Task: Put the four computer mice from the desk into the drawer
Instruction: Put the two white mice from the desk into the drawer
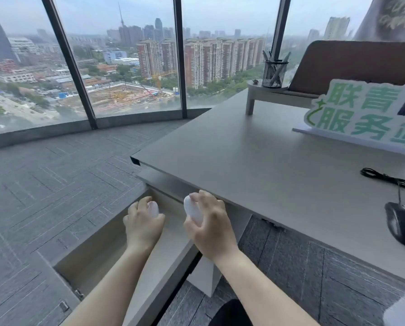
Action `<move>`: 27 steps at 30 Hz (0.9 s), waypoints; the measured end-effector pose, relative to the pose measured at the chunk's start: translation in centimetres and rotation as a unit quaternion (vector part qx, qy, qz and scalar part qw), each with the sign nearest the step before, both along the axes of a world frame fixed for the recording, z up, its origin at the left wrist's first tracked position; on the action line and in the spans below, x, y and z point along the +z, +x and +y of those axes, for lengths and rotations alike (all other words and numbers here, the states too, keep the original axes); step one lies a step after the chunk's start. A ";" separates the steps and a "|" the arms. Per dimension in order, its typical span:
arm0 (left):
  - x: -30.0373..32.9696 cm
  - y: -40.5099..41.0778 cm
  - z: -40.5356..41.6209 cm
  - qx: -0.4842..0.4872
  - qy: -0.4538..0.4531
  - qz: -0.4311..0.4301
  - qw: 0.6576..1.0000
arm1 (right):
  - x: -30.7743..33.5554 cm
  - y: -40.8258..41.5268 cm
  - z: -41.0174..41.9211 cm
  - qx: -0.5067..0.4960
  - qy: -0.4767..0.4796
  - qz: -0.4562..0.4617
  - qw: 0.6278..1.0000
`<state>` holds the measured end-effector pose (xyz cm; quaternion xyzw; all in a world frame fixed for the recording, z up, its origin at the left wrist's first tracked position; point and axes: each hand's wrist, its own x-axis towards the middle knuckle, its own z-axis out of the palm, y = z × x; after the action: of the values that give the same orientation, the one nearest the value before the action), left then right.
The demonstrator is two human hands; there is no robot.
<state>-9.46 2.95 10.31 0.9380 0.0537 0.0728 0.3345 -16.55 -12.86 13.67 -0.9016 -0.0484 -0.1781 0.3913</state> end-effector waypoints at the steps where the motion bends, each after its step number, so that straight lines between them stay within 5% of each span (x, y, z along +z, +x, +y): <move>1: -1.4 0.0 1.7 0.013 0.037 0.061 0.997 | -1.3 0.3 1.5 0.004 -0.001 0.032 0.999; 5: -6.8 0.1 6.4 0.057 0.018 0.179 0.982 | -6.0 2.4 5.9 0.022 -0.076 0.146 0.986; 16: -11.9 3.4 6.8 0.052 0.090 0.196 0.975 | -11.6 9.8 9.6 0.050 -0.355 0.350 0.866; 23: -12.2 3.9 6.6 0.026 0.107 0.213 0.971 | -13.5 11.0 9.3 0.042 -0.351 0.379 0.855; 27: -8.2 4.2 5.4 0.026 0.050 0.124 0.991 | -10.9 10.0 8.7 0.036 -0.274 0.294 0.915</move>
<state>-5.23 8.39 2.06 0.9535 0.1155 -0.0327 0.2764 -6.54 -4.20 2.75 -0.9827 -0.0106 0.1298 0.1320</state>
